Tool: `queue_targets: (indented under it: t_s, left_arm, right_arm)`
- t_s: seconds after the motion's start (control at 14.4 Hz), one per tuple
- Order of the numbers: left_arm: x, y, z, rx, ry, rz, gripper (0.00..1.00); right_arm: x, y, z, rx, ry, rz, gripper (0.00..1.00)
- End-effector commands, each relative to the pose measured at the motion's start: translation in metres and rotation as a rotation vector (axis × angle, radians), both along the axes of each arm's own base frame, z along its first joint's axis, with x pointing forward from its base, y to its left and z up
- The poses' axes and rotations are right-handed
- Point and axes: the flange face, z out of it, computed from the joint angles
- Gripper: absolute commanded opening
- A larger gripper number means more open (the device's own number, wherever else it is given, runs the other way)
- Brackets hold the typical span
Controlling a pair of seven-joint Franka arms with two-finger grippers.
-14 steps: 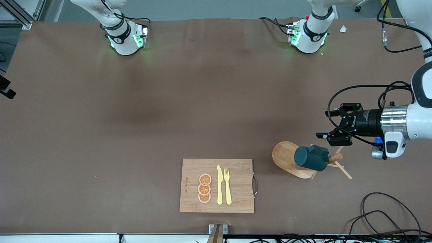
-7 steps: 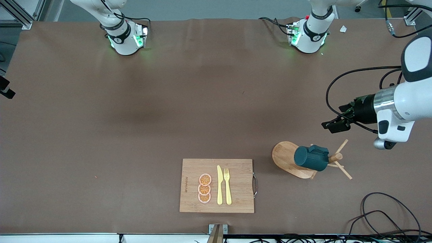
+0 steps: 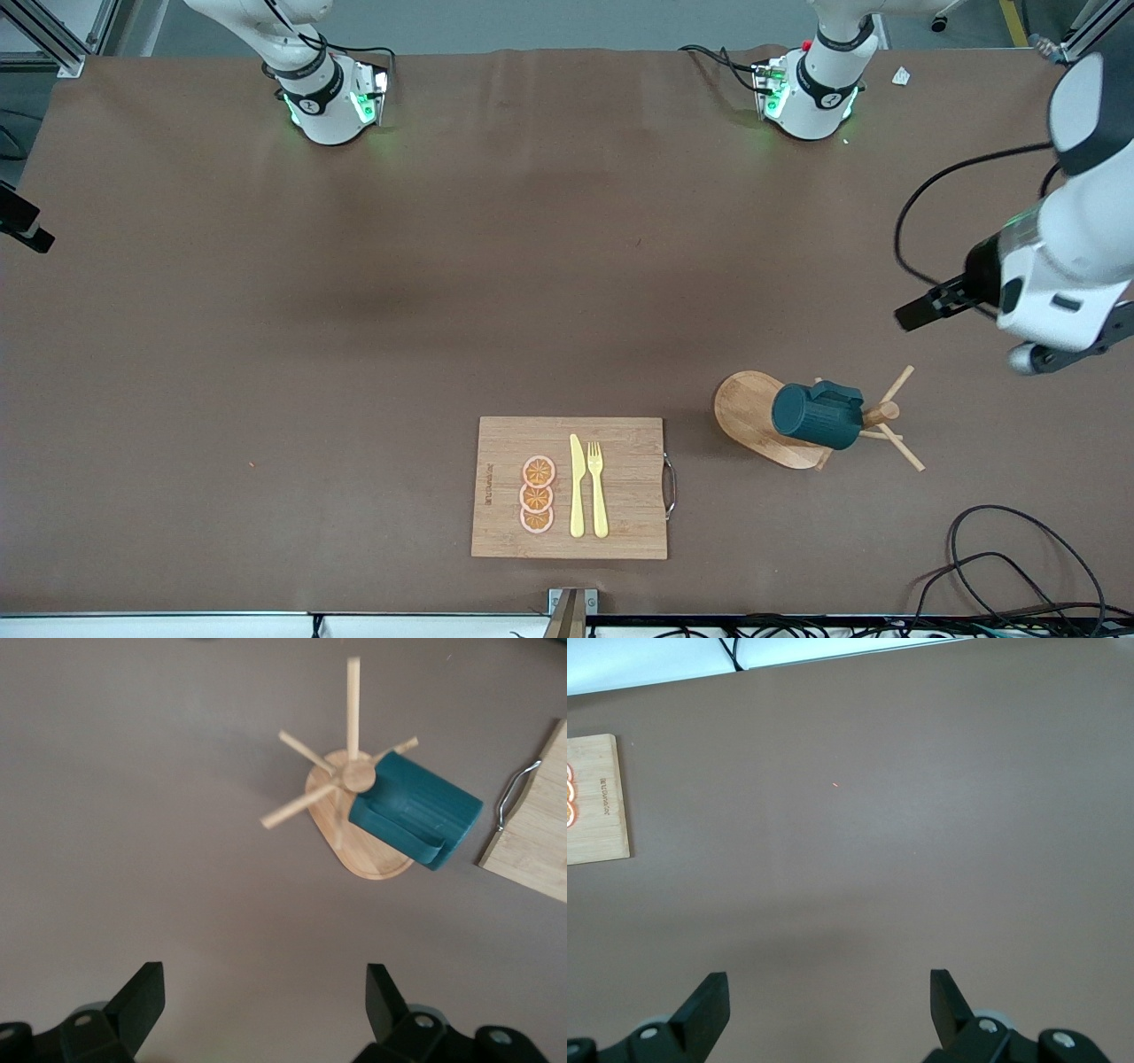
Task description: Pass cup and hang on rack
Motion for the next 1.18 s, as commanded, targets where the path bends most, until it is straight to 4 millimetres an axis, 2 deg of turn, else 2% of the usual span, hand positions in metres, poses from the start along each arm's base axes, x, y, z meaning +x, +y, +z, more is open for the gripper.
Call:
queue_targets:
  t_s: [0.0,0.21,0.49,1.11]
  left_arm:
    - [-0.039,0.041,0.047,0.010,-0.030,-0.092,1.00]
    - [-0.076,0.065,0.068,0.015,-0.028,-0.195,1.00]
    - [-0.103,0.080,0.062,0.019,-0.012,-0.211,1.00]
    - [-0.116,0.089,0.066,0.016,-0.015,-0.259,1.00]
  right_arm:
    - [-0.003,0.000,0.002,-0.006,0.001,0.005,1.00]
    - [-0.003,0.000,0.002,-0.005,0.001,0.004,1.00]
    - [-0.003,-0.001,0.002,-0.006,0.001,0.004,1.00]
    - [-0.003,0.000,0.002,-0.004,0.001,0.006,1.00]
